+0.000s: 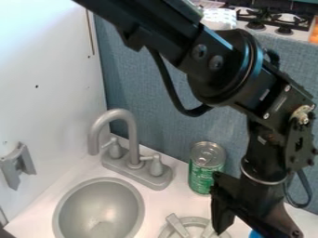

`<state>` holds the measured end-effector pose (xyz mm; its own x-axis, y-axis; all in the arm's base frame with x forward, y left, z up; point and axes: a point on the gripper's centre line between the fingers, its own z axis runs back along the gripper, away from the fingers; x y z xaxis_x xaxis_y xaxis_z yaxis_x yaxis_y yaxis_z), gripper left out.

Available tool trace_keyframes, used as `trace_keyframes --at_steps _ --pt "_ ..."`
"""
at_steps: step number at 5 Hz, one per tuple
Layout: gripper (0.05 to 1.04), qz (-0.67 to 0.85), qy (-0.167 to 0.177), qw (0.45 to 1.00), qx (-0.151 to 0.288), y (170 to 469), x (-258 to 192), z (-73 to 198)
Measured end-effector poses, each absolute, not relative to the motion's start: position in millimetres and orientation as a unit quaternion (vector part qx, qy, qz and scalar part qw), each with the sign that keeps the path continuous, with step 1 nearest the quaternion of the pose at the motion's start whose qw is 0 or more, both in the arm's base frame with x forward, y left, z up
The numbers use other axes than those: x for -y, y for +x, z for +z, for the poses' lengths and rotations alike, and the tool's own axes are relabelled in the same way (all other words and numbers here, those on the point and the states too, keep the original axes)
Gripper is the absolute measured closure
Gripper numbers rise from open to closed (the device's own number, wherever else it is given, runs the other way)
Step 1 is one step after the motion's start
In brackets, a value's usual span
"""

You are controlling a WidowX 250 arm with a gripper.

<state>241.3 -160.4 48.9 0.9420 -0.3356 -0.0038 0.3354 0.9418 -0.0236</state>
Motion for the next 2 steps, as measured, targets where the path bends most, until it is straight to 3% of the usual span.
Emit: trace_keyframes --at_steps 2 --pt "0.083 -0.171 -0.011 0.985 -0.002 241.7 161.0 49.2"
